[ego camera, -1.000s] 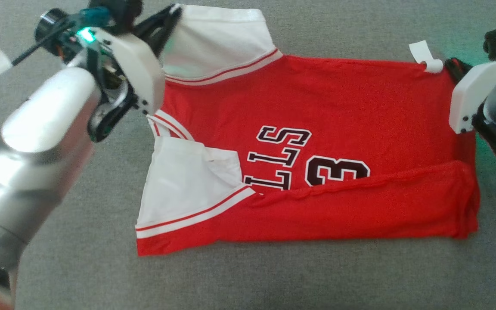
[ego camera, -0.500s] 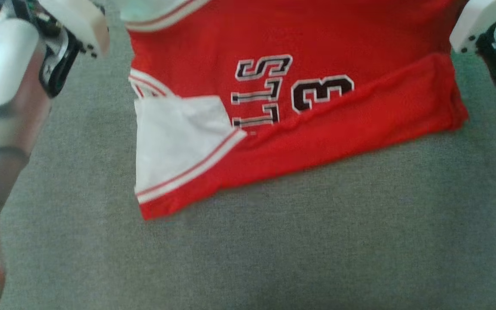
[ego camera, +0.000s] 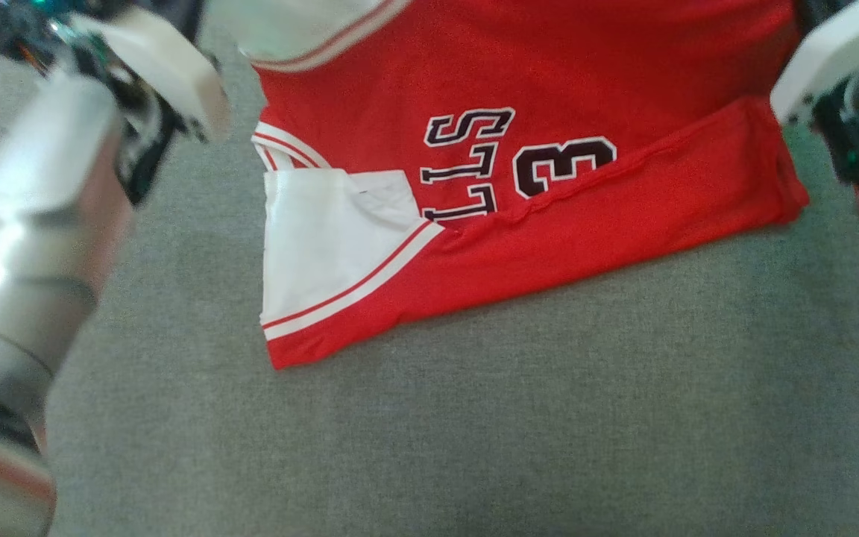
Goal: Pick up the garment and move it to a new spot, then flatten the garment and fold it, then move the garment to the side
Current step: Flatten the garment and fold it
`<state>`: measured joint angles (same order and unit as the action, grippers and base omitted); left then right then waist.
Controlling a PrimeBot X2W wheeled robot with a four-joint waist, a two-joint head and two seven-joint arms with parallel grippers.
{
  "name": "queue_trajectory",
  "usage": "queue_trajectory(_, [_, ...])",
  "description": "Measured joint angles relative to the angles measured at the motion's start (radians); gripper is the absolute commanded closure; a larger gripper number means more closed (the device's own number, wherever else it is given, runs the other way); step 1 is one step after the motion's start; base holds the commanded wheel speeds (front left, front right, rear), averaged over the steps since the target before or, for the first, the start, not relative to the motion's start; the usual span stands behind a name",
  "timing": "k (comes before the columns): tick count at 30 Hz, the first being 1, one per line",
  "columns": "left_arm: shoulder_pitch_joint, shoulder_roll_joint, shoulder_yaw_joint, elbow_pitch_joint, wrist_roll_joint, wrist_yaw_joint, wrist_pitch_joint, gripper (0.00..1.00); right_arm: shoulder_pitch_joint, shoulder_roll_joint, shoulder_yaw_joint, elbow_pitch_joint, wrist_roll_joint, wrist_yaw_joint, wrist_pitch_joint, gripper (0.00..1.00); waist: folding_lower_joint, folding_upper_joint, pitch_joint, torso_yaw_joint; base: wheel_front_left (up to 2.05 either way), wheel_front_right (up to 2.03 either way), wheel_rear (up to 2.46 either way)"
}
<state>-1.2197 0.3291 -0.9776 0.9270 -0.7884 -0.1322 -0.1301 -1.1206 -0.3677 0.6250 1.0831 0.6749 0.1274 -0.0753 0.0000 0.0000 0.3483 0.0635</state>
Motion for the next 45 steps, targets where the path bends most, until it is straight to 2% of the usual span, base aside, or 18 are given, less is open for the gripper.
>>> queue_trajectory(4, [0.094, 0.032, -0.089, -0.143, -0.100, 0.000, 0.100, 1.00, 0.075, -0.046, 0.044, -0.022, 0.058, 0.000, 0.030, 1.00, -0.0001, 0.0000, -0.037, 0.016, 0.00, 0.00, 0.00])
queue_trajectory(7, [0.157, 0.093, -0.136, -0.276, -0.216, 0.000, 0.188, 1.00, 0.127, -0.082, 0.084, -0.055, 0.104, 0.000, 0.061, 1.00, -0.0002, 0.0000, -0.065, 0.028, 0.00, 0.00, 0.00])
queue_trajectory(13, [0.219, 0.229, -0.235, -0.500, -0.351, 0.000, 0.342, 1.00, 0.210, -0.160, 0.179, -0.124, 0.191, 0.000, 0.149, 1.00, -0.0002, 0.0000, -0.110, 0.054, 0.00, 0.00, 0.00])
queue_trajectory(19, [0.255, 0.311, -0.294, -0.642, -0.440, 0.000, 0.463, 1.00, 0.251, -0.228, 0.281, -0.185, 0.244, 0.000, 0.225, 1.00, -0.0002, 0.0000, -0.131, 0.064, 0.00, 0.00, 0.00])
queue_trajectory(27, [0.281, 0.353, -0.320, -0.713, -0.487, 0.000, 0.561, 1.00, 0.250, -0.274, 0.390, -0.243, 0.292, 0.000, 0.309, 1.00, 0.0000, 0.0000, -0.126, 0.051, 0.00, 0.00, 0.00])
queue_trajectory(38, [0.288, 0.355, -0.341, -0.744, -0.496, 0.000, 0.682, 1.00, 0.230, -0.293, 0.489, -0.273, 0.372, 0.000, 0.371, 1.00, 0.0000, 0.0000, -0.118, 0.027, 0.00, 0.00, 0.00])
queue_trajectory(39, [0.290, 0.355, -0.342, -0.744, -0.496, 0.000, 0.684, 1.00, 0.229, -0.293, 0.491, -0.268, 0.384, 0.000, 0.378, 0.60, 0.0000, 0.0000, -0.118, 0.025, 0.00, 0.00, 0.00])
queue_trajectory(40, [0.296, 0.355, -0.342, -0.742, -0.497, 0.000, 0.683, 1.00, 0.228, -0.291, 0.492, -0.260, 0.396, 0.000, 0.388, 0.00, 0.0000, 0.0000, -0.119, 0.023, 0.00, 0.00, 0.00])
queue_trajectory(41, [0.304, 0.354, -0.342, -0.740, -0.496, 0.000, 0.677, 0.85, 0.228, -0.291, 0.498, -0.259, 0.404, 0.000, 0.394, 0.00, 0.0000, 0.0000, -0.119, 0.020, 0.00, 0.00, 0.00])
queue_trajectory(42, [0.311, 0.353, -0.342, -0.737, -0.497, 0.000, 0.668, 0.03, 0.228, -0.291, 0.500, -0.259, 0.408, 0.000, 0.390, 0.00, 0.0000, 0.0000, -0.120, 0.018, 0.00, 0.00, 0.00])
queue_trajectory(45, [0.320, 0.353, -0.338, -0.723, -0.500, 0.000, 0.643, 0.00, 0.217, -0.288, 0.498, -0.260, 0.426, 0.000, 0.362, 0.00, 0.0000, 0.0000, -0.129, 0.009, 0.00, 0.00, 0.00])
